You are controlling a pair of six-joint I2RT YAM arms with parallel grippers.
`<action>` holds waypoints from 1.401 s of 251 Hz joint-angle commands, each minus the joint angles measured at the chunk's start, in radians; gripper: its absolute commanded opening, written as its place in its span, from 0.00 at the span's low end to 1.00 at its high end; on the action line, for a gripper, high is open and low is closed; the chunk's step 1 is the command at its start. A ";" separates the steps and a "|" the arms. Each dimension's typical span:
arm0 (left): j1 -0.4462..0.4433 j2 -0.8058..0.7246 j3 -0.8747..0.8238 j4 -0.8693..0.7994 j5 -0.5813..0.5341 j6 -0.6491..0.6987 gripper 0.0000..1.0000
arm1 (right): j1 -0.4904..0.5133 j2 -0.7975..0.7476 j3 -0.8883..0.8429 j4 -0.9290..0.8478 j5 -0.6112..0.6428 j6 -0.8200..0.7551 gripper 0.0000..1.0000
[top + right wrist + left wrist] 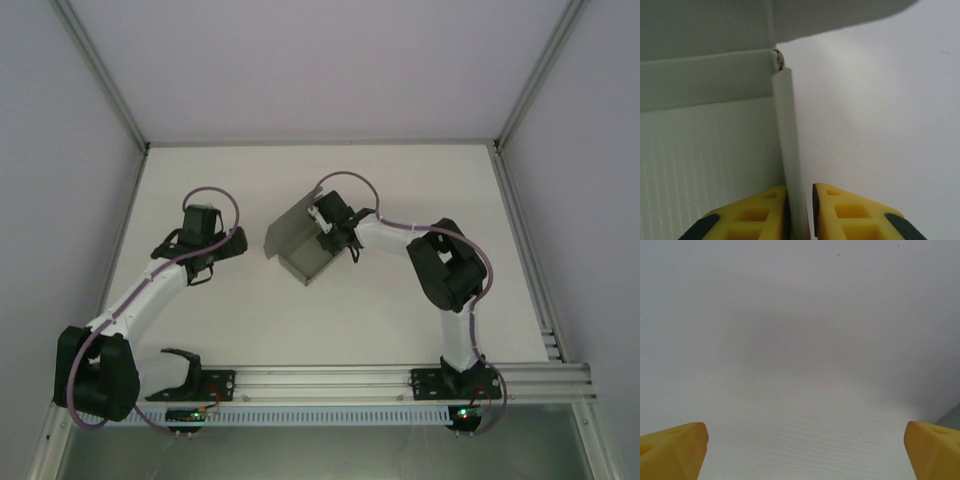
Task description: Assemble paper box
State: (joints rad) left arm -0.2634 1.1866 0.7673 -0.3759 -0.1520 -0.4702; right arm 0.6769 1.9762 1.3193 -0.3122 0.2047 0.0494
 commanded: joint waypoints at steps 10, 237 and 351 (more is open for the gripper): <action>0.004 -0.014 -0.015 0.041 0.026 -0.030 1.00 | 0.034 -0.082 -0.031 -0.195 0.215 0.452 0.21; -0.042 -0.002 0.004 0.196 0.387 0.192 1.00 | 0.107 -0.329 -0.149 -0.226 0.195 0.509 0.32; -0.129 0.340 0.404 -0.011 0.554 0.620 0.99 | -0.197 -0.447 -0.052 -0.069 -0.402 -0.430 0.99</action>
State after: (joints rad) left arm -0.3912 1.4593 1.0813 -0.2855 0.2974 -0.0322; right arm 0.5194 1.4708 1.1610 -0.3515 0.0265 -0.0666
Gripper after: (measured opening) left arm 0.980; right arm 0.989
